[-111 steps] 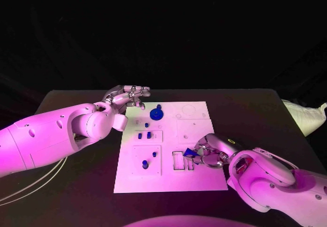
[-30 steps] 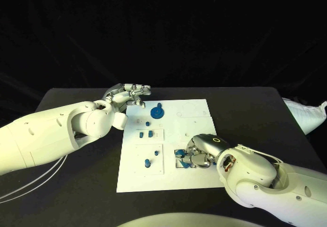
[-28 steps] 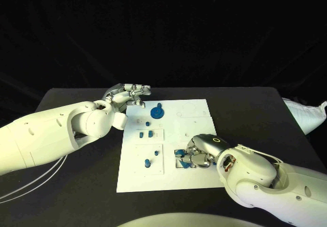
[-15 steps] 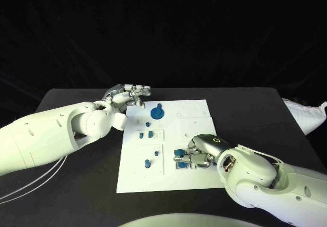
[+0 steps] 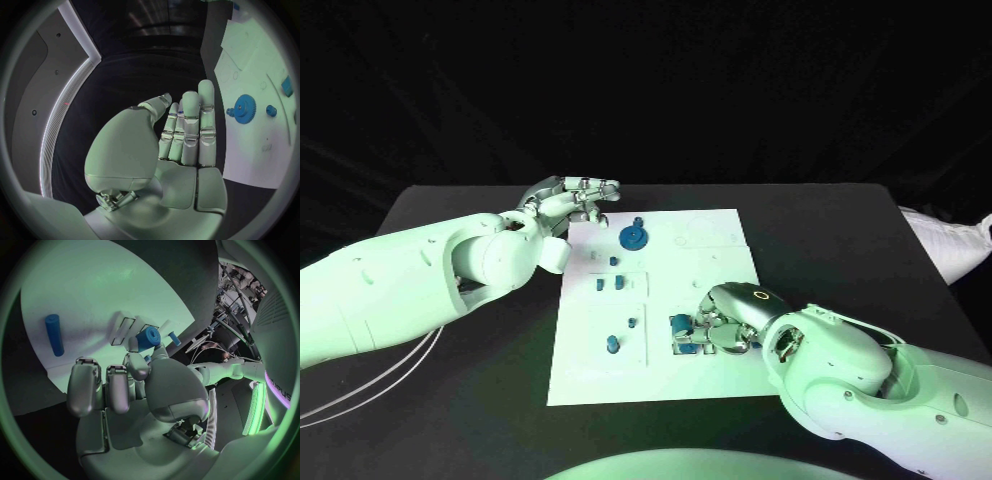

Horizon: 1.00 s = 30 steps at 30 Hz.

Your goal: Assemble the parts on the task board

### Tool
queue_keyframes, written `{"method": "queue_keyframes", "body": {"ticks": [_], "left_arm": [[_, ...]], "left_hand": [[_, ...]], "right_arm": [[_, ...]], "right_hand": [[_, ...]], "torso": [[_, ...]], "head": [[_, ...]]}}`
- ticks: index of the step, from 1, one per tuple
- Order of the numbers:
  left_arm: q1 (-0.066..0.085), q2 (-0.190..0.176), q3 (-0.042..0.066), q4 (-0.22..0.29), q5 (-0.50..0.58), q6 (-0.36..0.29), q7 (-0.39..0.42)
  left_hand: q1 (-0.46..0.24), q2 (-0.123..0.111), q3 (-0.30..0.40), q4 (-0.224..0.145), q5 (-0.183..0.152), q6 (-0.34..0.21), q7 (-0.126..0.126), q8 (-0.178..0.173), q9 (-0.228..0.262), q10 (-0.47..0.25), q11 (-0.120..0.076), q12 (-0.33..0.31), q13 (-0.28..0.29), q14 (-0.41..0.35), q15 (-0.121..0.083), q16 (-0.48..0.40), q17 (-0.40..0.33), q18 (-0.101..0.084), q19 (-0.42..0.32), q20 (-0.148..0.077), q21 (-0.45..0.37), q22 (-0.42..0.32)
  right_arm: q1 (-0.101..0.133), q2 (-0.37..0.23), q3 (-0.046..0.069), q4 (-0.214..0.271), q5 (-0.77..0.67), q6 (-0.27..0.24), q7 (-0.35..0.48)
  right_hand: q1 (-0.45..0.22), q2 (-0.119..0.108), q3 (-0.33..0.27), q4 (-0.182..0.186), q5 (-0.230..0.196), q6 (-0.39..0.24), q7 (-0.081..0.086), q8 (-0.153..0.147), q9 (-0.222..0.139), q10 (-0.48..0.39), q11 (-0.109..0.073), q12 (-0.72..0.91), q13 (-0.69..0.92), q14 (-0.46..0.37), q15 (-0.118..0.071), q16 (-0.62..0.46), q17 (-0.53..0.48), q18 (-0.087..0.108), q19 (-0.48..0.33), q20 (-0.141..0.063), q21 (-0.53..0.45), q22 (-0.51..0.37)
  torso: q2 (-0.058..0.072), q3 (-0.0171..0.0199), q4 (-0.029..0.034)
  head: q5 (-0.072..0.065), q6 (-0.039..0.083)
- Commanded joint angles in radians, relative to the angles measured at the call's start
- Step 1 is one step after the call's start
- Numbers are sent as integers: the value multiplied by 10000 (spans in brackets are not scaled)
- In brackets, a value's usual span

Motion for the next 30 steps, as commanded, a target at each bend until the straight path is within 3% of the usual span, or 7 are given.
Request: {"method": "queue_keyframes", "body": {"ticks": [1,5,14,17,21,30], "left_arm": [[4,7,5,15,-40,196,17],[4,1,5,19,-40,189,7],[4,8,5,17,-41,196,-10],[4,10,5,13,-41,196,-13],[4,13,5,6,-41,197,-21],[3,19,5,-6,-96,216,-55]], "left_hand": [[19,44,-56,7,-15,-68,28,32,-11,-80,9,49,-12,-40,0,49,-16,112,34,28,-68,-15],[19,44,-56,7,-15,-68,28,32,-11,-80,9,49,-12,-40,0,49,-16,112,34,28,-68,-15],[19,44,-56,7,-15,-68,28,32,-11,-80,9,49,-12,-40,0,49,-16,112,34,28,-68,-15],[19,44,-56,7,-15,-68,28,32,-11,-80,9,49,-12,-40,0,49,-16,112,34,28,-68,-15],[14,49,-65,12,-14,-74,30,34,-12,-88,11,53,-13,-42,2,51,-21,111,37,29,-73,-18],[8,58,-76,18,-13,-82,32,36,-13,-100,14,58,-15,-45,5,55,-27,110,40,31,-81,-24]], "right_arm": [[-34,-6,-36,-33,181,399,35],[-34,21,-35,-49,280,413,43],[-34,166,-35,-128,576,250,74],[-34,192,-35,-144,649,193,82],[-34,211,-35,-128,778,181,95],[-34,139,-34,-45,917,170,115]], "right_hand": [[672,21,207,-316,-221,-37,14,-50,20,-31,-13,-66,10,676,-75,-53,603,-135,-61,9,-56,3],[860,116,347,-420,-378,-22,12,-67,46,-16,-14,-58,39,682,-74,-36,636,-143,-51,8,-38,41],[360,313,313,-7,-282,17,35,-115,87,40,10,-37,95,692,-52,-12,680,-154,-31,26,-6,100],[87,357,234,245,-42,35,29,-137,110,62,8,-32,120,696,-51,-1,701,-158,-21,31,11,129],[-259,386,21,658,595,97,-2,-154,168,130,-14,68,230,721,-67,75,825,-182,28,21,97,281],[-311,386,-65,784,651,170,-33,-132,210,214,-41,235,360,749,-86,167,969,-204,69,8,172,406]], "torso": [[1,-5,-3],[14,-3,-6],[7,-8,2],[-2,-6,3],[-1,-2,-10],[-11,-4,-5]], "head": [[15,-13],[22,-9],[30,-12],[27,-22],[41,-23],[59,-20]]}}
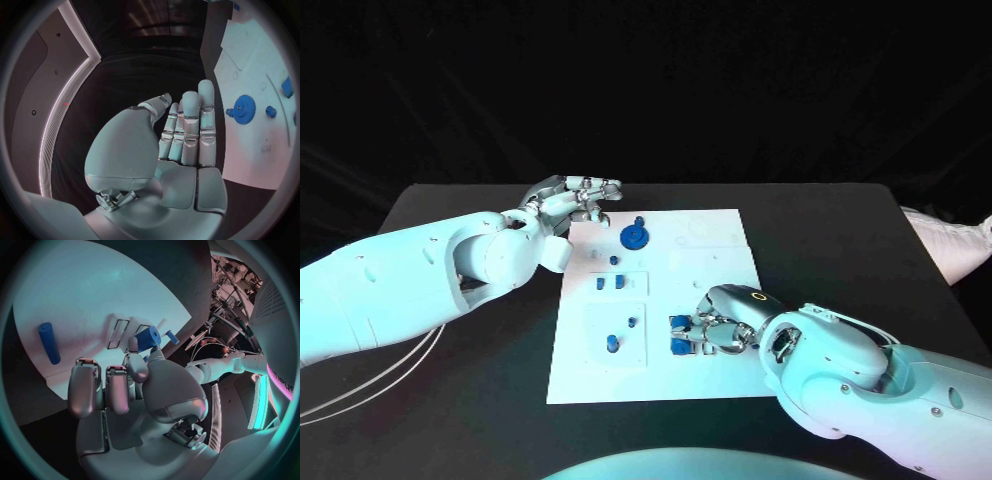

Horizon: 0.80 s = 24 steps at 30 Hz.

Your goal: Assemble the parts on the task board

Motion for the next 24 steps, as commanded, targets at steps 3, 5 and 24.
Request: {"method": "queue_keyframes", "body": {"ticks": [3,5,24], "left_arm": [[3,10,4,5,-94,201,-8],[3,7,4,5,-97,204,-12],[-19,-52,2,42,-145,225,-67]], "left_hand": [[8,58,-49,-9,-13,-44,-5,36,-14,-64,-21,58,-16,-45,5,55,-10,110,40,31,-22,-8],[8,58,-49,-9,-13,-44,-5,36,-14,-64,-21,58,-16,-45,5,55,-10,110,40,31,-22,-8],[2,83,-54,3,-10,-55,-1,38,-15,-76,-19,65,-17,-36,7,67,-14,111,51,32,-25,-12]], "right_arm": [[-35,-110,-21,80,153,135,105],[-34,-151,-14,110,141,65,111],[-36,-567,198,475,852,4,246]], "right_hand": [[-110,-24,-12,74,46,64,1,21,14,91,-11,35,-4,747,-90,63,967,-203,68,5,52,13],[-116,-75,-62,96,19,61,1,15,23,89,-12,12,-12,745,-93,61,964,-202,68,1,53,14],[-85,-193,-202,152,-32,59,-3,-6,59,84,-16,-46,-19,746,-99,74,985,-203,67,-8,59,23]], "torso": [[-4,-5,-8],[-3,-3,-12],[8,-1,-5]], "head": [[16,13],[18,16],[12,30]]}}
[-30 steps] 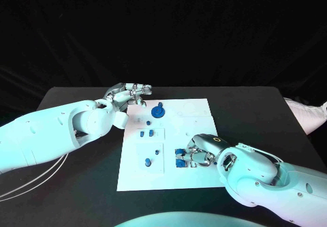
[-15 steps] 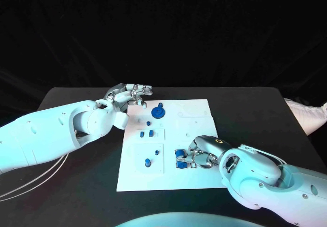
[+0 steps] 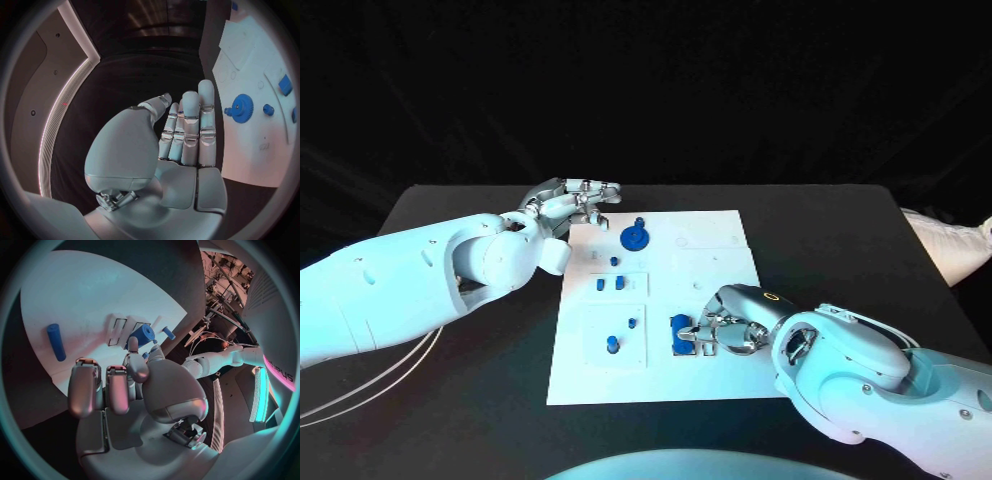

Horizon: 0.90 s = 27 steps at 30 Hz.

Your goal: Assemble the parts on the task board

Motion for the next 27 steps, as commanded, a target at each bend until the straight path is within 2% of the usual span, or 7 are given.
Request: {"method": "queue_keyframes", "body": {"ticks": [1,4,11,27], "left_arm": [[0,-1,4,29,-71,186,18],[-1,-7,4,31,-72,189,17],[-2,-12,4,31,-73,192,7],[-2,-10,4,65,-74,216,-17]], "left_hand": [[2,83,-54,3,-10,-55,0,38,-16,-76,-18,65,-9,-36,7,67,-15,110,51,32,-26,-13],[2,83,-54,3,-10,-55,0,38,-16,-76,-18,65,-9,-36,7,67,-15,110,51,32,-26,-13],[2,83,-54,3,-10,-55,0,38,-16,-76,-18,65,-9,-36,7,67,-15,110,51,32,-26,-13],[0,90,-66,5,-10,-67,2,39,-17,-90,-16,72,-11,-25,8,82,-19,110,65,34,-28,-16]], "right_arm": [[-10,-39,4,28,245,174,127],[-10,-75,7,40,257,298,135],[-10,-50,9,-5,282,550,148],[-8,303,3,-530,118,788,89]], "right_hand": [[32,-95,-42,-17,-35,56,2,21,16,44,18,-58,-17,746,-98,34,984,-203,67,-9,63,18],[120,-127,-51,-55,-41,53,2,15,27,48,18,-46,0,748,-98,43,999,-204,68,-11,67,27],[905,-171,126,-527,-320,52,5,-10,90,54,15,-65,38,747,-103,50,1016,-210,66,-18,84,64],[1146,17,298,-669,-435,57,-5,-36,126,70,8,-55,78,749,-105,63,1042,-213,66,-17,94,88]], "torso": [[4,5,-7],[5,5,-1],[3,5,2],[12,2,10]], "head": [[6,-7],[12,-13],[5,-23],[7,-68]]}}
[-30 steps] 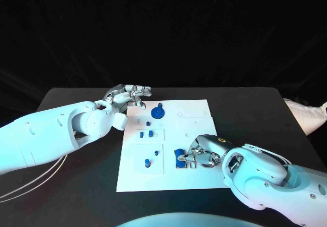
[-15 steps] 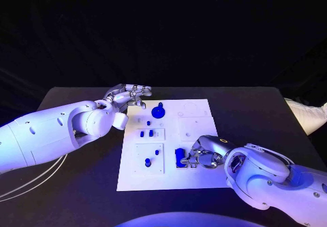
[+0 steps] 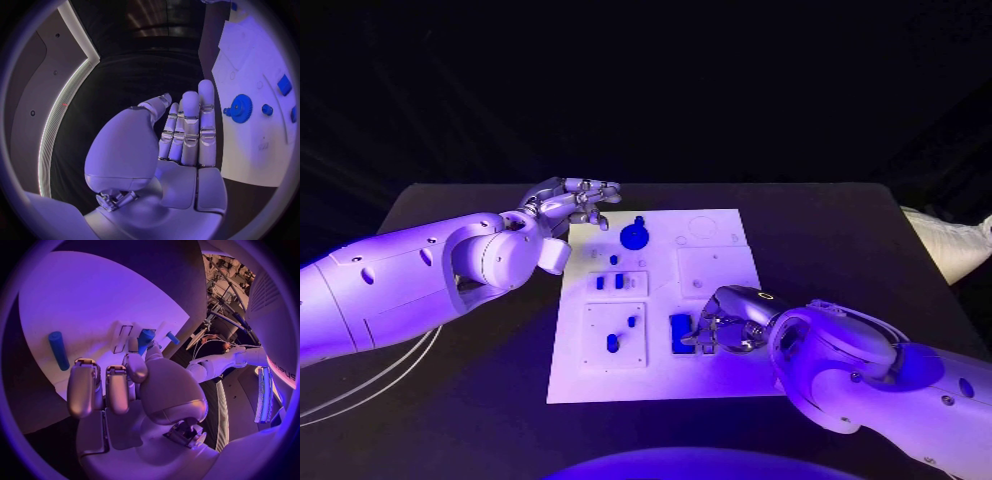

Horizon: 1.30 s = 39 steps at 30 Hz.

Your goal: Assemble the parts on the task board

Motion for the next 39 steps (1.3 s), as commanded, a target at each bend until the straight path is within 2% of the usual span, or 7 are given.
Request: {"method": "queue_keyframes", "body": {"ticks": [1,10,16,19,23,28,39], "left_arm": [[3,0,5,45,-38,192,18],[3,-23,5,39,-38,195,10],[3,-32,5,22,-38,188,23],[3,-29,4,12,-38,181,28],[3,-29,3,10,-38,173,30],[3,-56,1,11,-38,164,37],[-3,-31,-3,6,-38,180,47]], "left_hand": [[0,89,-67,5,-10,-68,2,39,-16,-90,-17,71,-13,-25,8,59,-17,111,65,34,-28,-17],[0,89,-67,5,-10,-68,2,39,-16,-90,-17,71,-13,-25,8,59,-17,111,65,34,-28,-17],[0,89,-67,5,-10,-68,2,39,-16,-90,-17,71,-13,-25,8,59,-17,111,65,34,-28,-17],[0,88,-75,5,-11,-72,2,41,-16,-96,-16,76,-14,-22,9,65,-20,111,70,34,-30,-19],[0,88,-75,5,-11,-72,2,41,-16,-96,-16,76,-14,-22,9,65,-20,111,70,34,-30,-19],[0,88,-75,5,-11,-72,2,41,-16,-96,-16,76,-14,-22,9,65,-20,111,70,34,-30,-19],[0,88,-75,5,-11,-72,2,41,-16,-96,-16,76,-14,-22,9,65,-20,111,70,34,-30,-19]], "right_arm": [[-9,19,-1,-30,-123,314,25],[-11,-106,-2,123,-44,77,86],[-7,-567,-1,338,392,-1923,841],[42,-914,0,423,479,-2285,1041],[143,-1495,-1,387,477,-2040,918],[173,-2011,-4,320,104,-1654,696],[66,-2301,-54,-27,-26,-853,280]], "right_hand": [[76,1,21,-31,-47,57,-6,-37,11,70,1,15,-18,788,-68,64,1038,-57,65,-18,54,9],[154,-96,11,-122,-50,7,13,-74,16,17,14,-152,-108,774,-63,22,975,-45,41,-16,18,-50],[637,-207,146,-399,951,-680,283,-596,-163,-457,215,-1273,-759,712,76,-163,721,34,-147,45,-269,-493],[771,-240,184,-459,1113,-830,386,-808,-270,-560,297,-1549,-927,716,150,-158,740,34,-160,108,-285,-507],[778,-318,149,-427,1079,-948,499,-1073,-462,-863,395,-2446,-1501,707,239,-183,721,54,-206,196,-353,-604],[845,-357,159,-443,1252,-905,516,-1166,-558,-945,412,-2738,-1704,701,260,-202,705,62,-219,228,-371,-622],[643,-406,67,-235,1107,-672,498,-1258,-705,-971,409,-3153,-2029,672,263,-306,581,89,-269,252,-461,-745]], "torso": [[9,-1,2],[-3,11,-19],[-29,-1,-35],[-23,-6,-39],[-20,-18,-39],[-10,4,-104],[-34,6,-145]], "head": [[19,-33],[30,-46],[-23,-10],[-48,30],[-139,80],[-189,126],[-249,171]]}}
